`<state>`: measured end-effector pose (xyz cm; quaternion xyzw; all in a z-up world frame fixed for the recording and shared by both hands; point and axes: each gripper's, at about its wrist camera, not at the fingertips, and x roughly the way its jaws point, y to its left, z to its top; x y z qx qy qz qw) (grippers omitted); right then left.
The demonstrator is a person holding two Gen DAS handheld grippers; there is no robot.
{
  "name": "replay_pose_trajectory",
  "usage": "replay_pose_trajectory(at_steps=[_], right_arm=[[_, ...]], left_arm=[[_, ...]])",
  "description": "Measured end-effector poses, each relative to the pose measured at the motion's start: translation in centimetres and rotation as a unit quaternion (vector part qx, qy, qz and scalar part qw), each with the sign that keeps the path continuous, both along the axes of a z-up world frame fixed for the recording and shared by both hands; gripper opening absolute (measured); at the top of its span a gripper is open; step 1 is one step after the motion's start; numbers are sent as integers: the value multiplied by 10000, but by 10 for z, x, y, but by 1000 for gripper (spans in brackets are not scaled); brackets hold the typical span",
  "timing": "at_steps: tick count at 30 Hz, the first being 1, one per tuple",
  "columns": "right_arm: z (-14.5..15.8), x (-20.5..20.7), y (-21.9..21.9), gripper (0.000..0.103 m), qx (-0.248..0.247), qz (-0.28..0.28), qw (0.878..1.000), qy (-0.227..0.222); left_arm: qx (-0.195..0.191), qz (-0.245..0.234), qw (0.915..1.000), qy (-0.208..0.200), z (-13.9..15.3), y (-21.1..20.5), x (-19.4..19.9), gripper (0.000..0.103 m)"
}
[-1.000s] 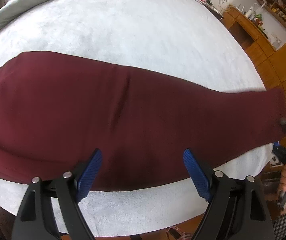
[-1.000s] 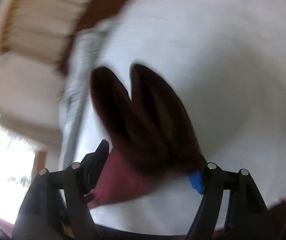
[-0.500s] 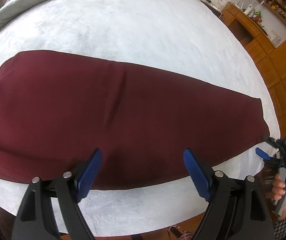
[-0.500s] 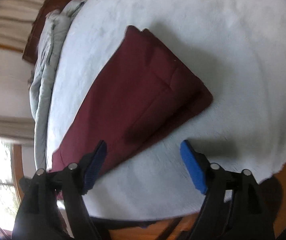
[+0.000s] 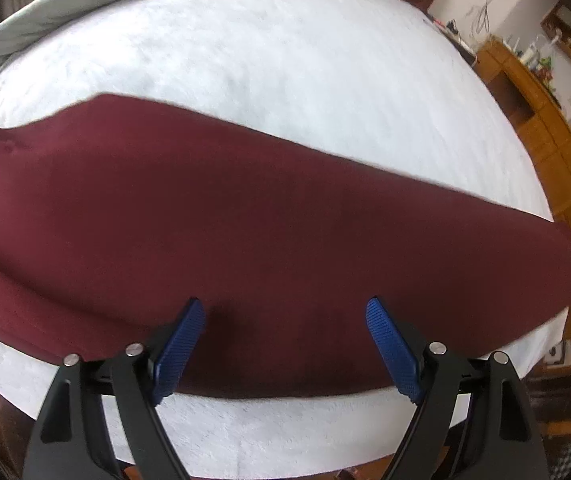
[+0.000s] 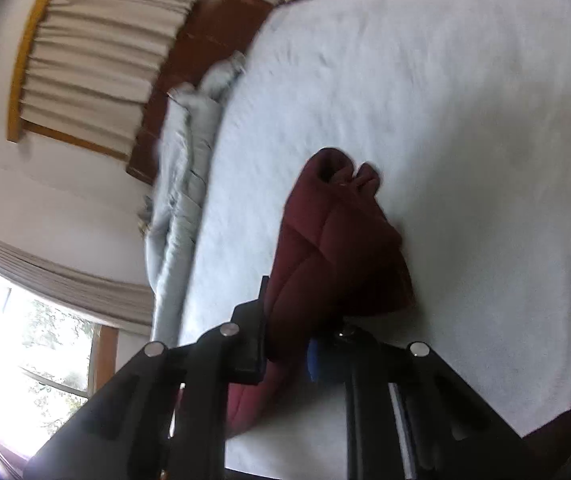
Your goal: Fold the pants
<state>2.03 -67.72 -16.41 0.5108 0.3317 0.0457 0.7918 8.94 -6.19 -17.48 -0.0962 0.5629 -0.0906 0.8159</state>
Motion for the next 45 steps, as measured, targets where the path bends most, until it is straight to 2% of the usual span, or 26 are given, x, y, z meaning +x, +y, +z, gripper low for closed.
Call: replay_pose_trajectory(at_steps=[3,5,8,10,11,13,14,16,19,23,27,32,38,41,45], right_arm=[[7,-16,-33,13,-132,-483,9987,-37],[-2,-19,-54,13,-375,-744,9959,363],[-45,-10,-70,14,-427,-671,9882,1308],[-74,-6,-65,15,-710,-598,9742,2058],[-79,-8,-66,15,-703,-636,9737,2071],[-74,-15,-68,15,-438,-828,9787,1828],[-64,-20,-67,15,-514,-838,9809,1680],[-42,-19,-56,15,-842,-711,9834,1438],[10,1,-21,16,-1465,-325,9839,970],[75,48,55,16,-2291,468,9715,387],[98,74,134,16,-2460,1231,9614,81],[94,109,223,16,-2466,2027,9477,62],[57,131,321,16,-2696,2877,9186,284],[39,129,345,16,-2714,3145,9090,342],[4,120,370,17,-2893,3483,8898,571]], left_arm=[[-38,14,9999,-144,6,3,1,87],[0,-48,9999,-112,1,1,2,88],[143,-139,9995,253,-25,-6,5,88],[424,-295,9985,166,-36,-13,4,91],[538,-417,9976,106,-36,-19,3,93],[670,-537,9963,71,-33,-23,2,93],[598,-522,9968,76,-31,-21,3,93],[262,-318,9991,121,-25,-10,6,93],[-38,3,9999,118,-13,7,7,93],[-203,119,9997,-99,9,22,3,93],[-345,184,9988,-280,25,35,-3,93],[-457,323,9977,-393,33,55,-15,94],[-580,591,9960,-350,30,74,-20,94],[-661,734,9946,-314,28,84,-22,94],[-783,891,9926,-255,24,91,-23,94]])
